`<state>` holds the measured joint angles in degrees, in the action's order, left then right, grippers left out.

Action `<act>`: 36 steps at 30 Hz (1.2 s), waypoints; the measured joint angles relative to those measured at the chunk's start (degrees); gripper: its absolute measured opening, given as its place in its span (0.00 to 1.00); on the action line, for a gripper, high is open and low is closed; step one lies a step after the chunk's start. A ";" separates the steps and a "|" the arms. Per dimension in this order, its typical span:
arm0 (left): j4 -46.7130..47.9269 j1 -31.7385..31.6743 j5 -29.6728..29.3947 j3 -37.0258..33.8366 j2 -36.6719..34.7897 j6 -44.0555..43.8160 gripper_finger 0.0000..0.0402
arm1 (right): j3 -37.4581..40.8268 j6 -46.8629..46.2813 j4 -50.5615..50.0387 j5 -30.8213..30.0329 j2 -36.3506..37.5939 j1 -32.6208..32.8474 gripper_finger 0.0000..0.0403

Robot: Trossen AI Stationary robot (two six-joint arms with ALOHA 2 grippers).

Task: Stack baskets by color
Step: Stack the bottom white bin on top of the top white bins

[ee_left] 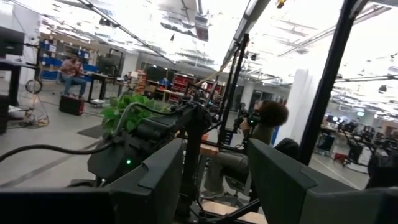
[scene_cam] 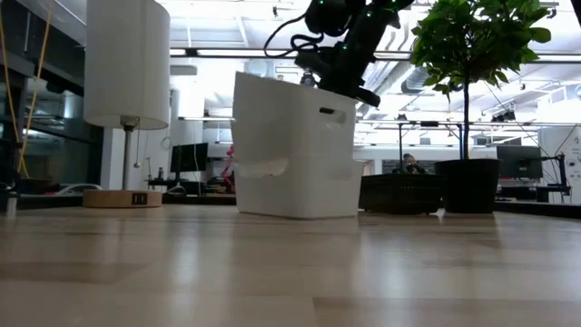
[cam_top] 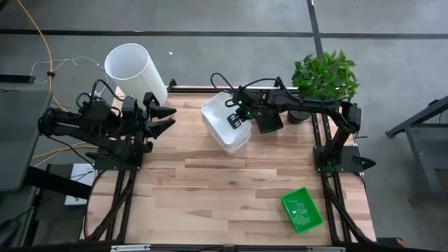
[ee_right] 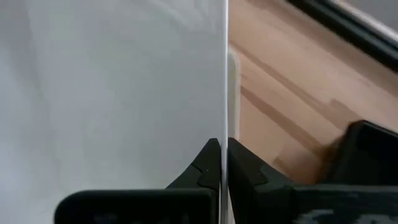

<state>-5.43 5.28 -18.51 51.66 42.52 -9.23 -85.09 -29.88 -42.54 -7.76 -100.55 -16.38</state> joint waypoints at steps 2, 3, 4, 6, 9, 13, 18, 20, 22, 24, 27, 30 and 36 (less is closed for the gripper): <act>0.02 0.00 -0.16 0.00 0.01 -0.03 0.42 | -0.01 -0.28 -1.22 0.43 0.02 0.03 0.00; 0.02 -0.01 -0.19 0.00 0.01 -0.04 0.42 | 0.00 -1.13 -2.03 -0.58 0.02 0.05 0.00; 0.04 0.00 -0.30 0.00 0.02 -0.02 0.42 | 0.02 -1.32 -1.97 -1.25 0.02 0.10 0.00; 0.77 0.02 -1.32 0.00 0.02 -0.14 0.42 | -0.01 0.17 -0.84 0.29 0.02 0.04 0.00; 5.52 0.04 -6.42 0.00 0.76 -1.94 0.42 | -0.01 -0.15 -1.94 0.02 0.07 0.02 0.00; 17.42 -0.01 -14.04 -0.04 2.83 -7.80 0.42 | -0.01 0.13 -0.60 1.66 0.07 -0.02 0.00; 25.15 -0.01 -17.71 -3.29 7.40 -11.74 0.30 | -0.01 0.31 0.14 2.75 0.05 0.02 0.00; 24.06 -0.11 -17.56 -6.37 9.48 -12.83 0.20 | -0.01 0.24 0.17 3.37 0.07 -0.01 0.00; 20.12 -0.39 -15.47 -9.90 11.81 -13.98 0.07 | -0.01 0.20 -0.10 3.58 0.04 -0.01 0.00; 15.30 -0.42 -13.44 -13.67 14.22 -15.52 0.03 | -0.01 -0.09 0.20 3.61 0.04 -0.01 0.00; 5.42 -0.24 -13.57 -17.67 18.31 -15.69 0.02 | -0.01 -0.25 0.37 3.70 0.04 -0.01 0.00; -3.21 -0.27 -15.99 -20.23 22.40 -15.69 0.01 | -0.01 -1.18 0.49 3.70 0.04 -0.01 0.00; -12.25 -1.50 -20.83 -20.74 30.81 -16.03 0.00 | -0.01 -1.64 0.80 3.70 0.04 -0.01 0.00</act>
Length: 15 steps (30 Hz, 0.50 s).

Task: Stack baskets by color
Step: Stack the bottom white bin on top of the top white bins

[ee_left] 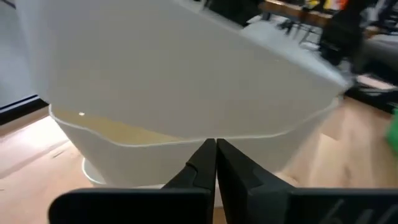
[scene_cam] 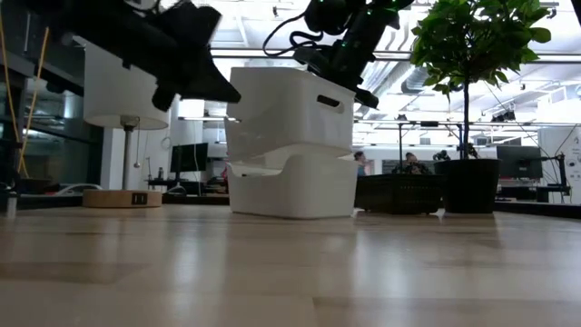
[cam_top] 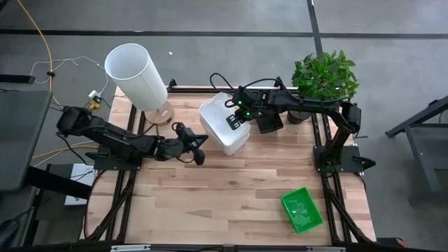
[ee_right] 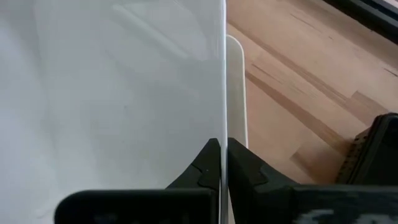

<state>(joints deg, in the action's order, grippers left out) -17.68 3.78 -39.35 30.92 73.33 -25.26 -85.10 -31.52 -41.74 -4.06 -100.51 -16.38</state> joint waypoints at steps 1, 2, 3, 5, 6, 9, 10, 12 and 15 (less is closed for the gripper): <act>-1.01 -0.31 -0.82 0.00 1.28 0.16 0.00 | 0.00 -0.17 0.03 0.01 0.00 0.00 0.00; -2.00 -0.62 -1.71 0.00 2.52 0.10 0.00 | 0.00 -0.46 0.03 0.00 0.00 0.00 0.00; -2.94 -0.91 -2.56 0.00 3.63 -0.11 0.00 | 0.00 -0.60 0.03 0.00 0.00 0.00 0.00; -4.01 -1.47 -4.17 0.00 5.20 -1.11 0.00 | 0.00 -0.62 0.03 0.01 0.00 0.00 0.00; -4.24 -1.66 -4.94 0.00 5.95 -1.75 0.00 | 0.00 -0.62 0.03 0.01 0.00 0.00 0.00; -4.52 -1.89 -6.46 0.00 7.22 -3.12 0.00 | 0.00 -0.64 0.03 0.01 0.00 0.00 0.00; -4.86 -1.89 -6.67 0.00 7.42 -3.12 0.00 | 0.00 -0.64 0.03 0.01 0.00 0.00 0.00; -4.72 -1.89 -6.81 0.00 7.55 -3.12 0.00 | 0.00 -0.66 0.05 0.01 0.00 0.00 0.00; -4.88 -1.89 -9.26 0.00 7.55 -3.47 0.00 | 0.00 -0.66 0.05 0.01 0.00 0.00 0.00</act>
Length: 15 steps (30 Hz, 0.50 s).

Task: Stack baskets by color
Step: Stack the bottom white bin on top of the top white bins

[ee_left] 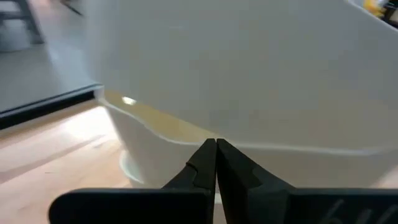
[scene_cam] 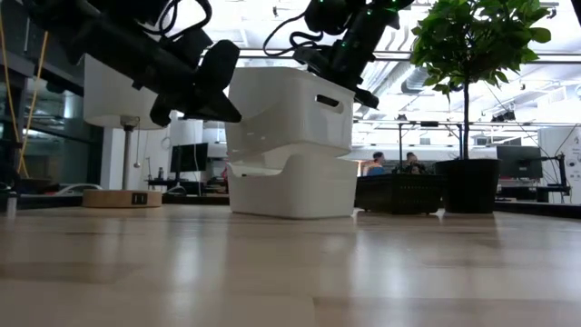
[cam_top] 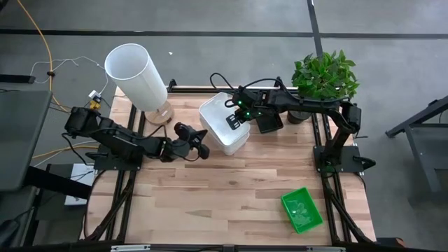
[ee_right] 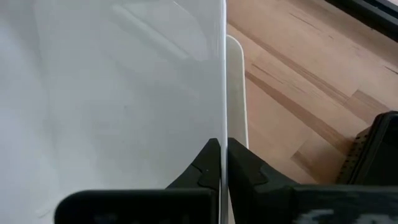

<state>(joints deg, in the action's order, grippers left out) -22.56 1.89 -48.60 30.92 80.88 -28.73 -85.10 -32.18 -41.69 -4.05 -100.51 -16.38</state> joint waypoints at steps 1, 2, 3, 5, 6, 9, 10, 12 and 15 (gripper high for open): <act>-0.12 0.00 -1.47 0.00 0.00 -0.37 0.00 | 0.00 0.00 0.00 0.00 0.00 0.00 0.00; -0.73 0.00 -3.03 0.00 0.00 -0.73 0.00 | 0.00 0.00 0.00 0.00 0.00 0.00 0.00; -1.54 0.00 -4.24 0.00 0.00 -0.92 0.00 | 0.00 0.00 0.00 0.00 0.00 0.00 0.00; -2.15 -0.21 -5.19 0.00 0.00 -0.83 0.00 | 0.00 0.00 0.02 0.00 0.00 -0.02 0.00; -2.13 -0.60 -5.09 0.00 0.09 -0.44 0.00 | 0.00 0.00 0.02 0.00 0.00 -0.02 0.00; -2.49 -2.04 -2.53 0.05 2.31 -0.65 0.00 | 0.00 0.02 -0.09 -0.20 0.00 -0.02 0.00; -2.53 -2.49 -1.60 0.02 2.92 -0.70 0.00 | 0.00 0.01 -0.07 -0.25 -0.02 -0.02 0.00; -4.13 -3.14 0.36 0.03 4.19 -0.67 0.00 | 0.01 0.02 -0.08 -0.40 -0.04 -0.10 0.00; -4.32 -3.40 3.09 0.02 5.75 -0.67 0.00 | 0.03 -0.23 -0.15 -0.26 -0.07 -0.02 0.00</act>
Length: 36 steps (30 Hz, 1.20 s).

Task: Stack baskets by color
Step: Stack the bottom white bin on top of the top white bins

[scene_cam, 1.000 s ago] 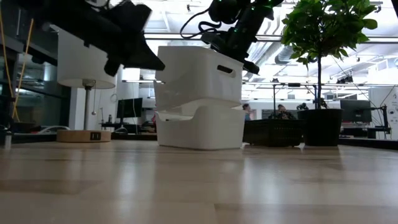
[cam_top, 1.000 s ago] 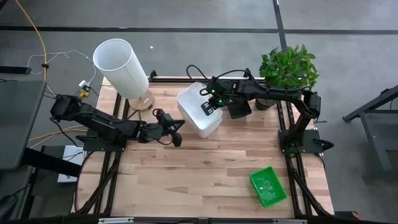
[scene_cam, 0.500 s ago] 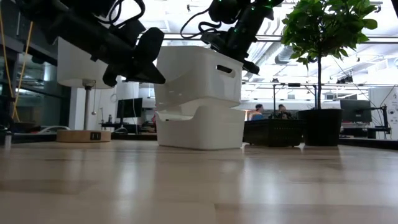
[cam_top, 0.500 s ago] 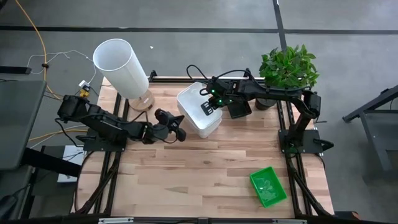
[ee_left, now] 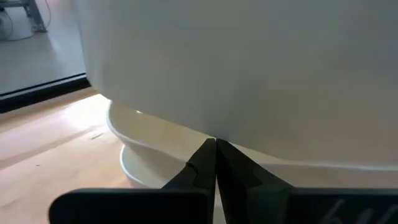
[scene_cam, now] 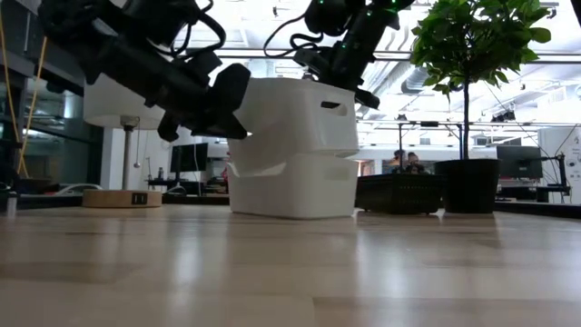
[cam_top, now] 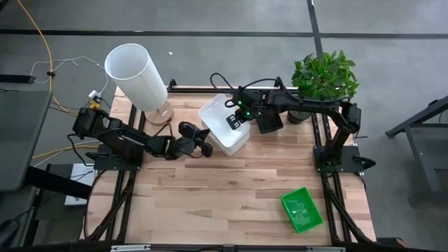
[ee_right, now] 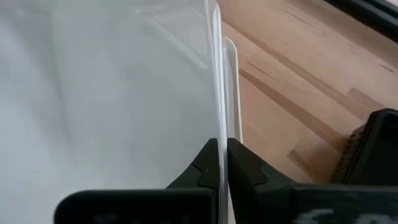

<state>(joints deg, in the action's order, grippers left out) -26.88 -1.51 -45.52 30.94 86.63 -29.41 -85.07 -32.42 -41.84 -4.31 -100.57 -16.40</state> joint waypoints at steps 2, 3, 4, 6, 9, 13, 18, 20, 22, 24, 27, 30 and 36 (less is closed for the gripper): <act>0.22 0.30 0.11 0.00 0.24 0.02 0.00 | 0.02 -0.10 0.08 0.08 -0.02 0.02 0.00; 0.29 0.47 0.11 0.00 0.24 0.23 0.00 | 0.02 -0.16 0.17 0.12 -0.02 0.02 0.00; 0.27 0.50 0.15 0.00 0.24 0.88 0.00 | 0.02 -0.38 0.29 0.14 -0.02 0.02 0.00; 0.37 0.50 0.20 0.00 0.24 2.26 0.00 | 0.02 -0.56 0.95 0.42 -0.02 -0.01 0.00; 0.48 0.52 0.21 0.00 0.24 3.56 0.00 | 0.04 -1.18 3.02 0.97 -0.02 -0.03 0.00; 0.47 0.73 0.37 0.00 0.24 4.30 0.00 | 0.04 -2.76 3.92 1.92 -0.02 -0.14 0.00; 0.47 1.67 0.33 0.00 0.24 8.38 0.00 | 0.04 -4.43 3.83 4.25 -0.02 -0.17 0.00; 0.47 2.02 0.35 0.00 0.24 9.55 0.00 | 0.04 -5.12 3.93 4.99 -0.02 -0.38 0.00; 0.48 2.16 0.35 0.00 0.24 10.42 0.00 | 0.04 -5.32 5.05 5.80 -0.02 -0.71 0.00; 0.48 2.35 0.29 0.00 0.24 10.85 0.00 | 0.04 -5.30 4.74 5.89 -0.02 -1.15 0.00; 0.55 2.40 0.10 0.00 0.05 11.17 0.00 | 0.03 -4.99 4.84 6.05 -0.02 -1.34 0.00; 0.95 2.40 0.15 0.00 -1.37 11.95 0.00 | 0.02 -4.88 4.34 6.03 -0.02 -1.34 0.00; 1.83 2.42 0.04 0.02 -7.37 18.69 0.00 | 0.02 -5.21 8.22 6.33 -0.02 -1.38 0.00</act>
<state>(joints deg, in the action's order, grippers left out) -25.05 0.91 -45.47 30.95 79.26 -10.71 -85.06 -37.63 -33.62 2.02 -100.60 -17.78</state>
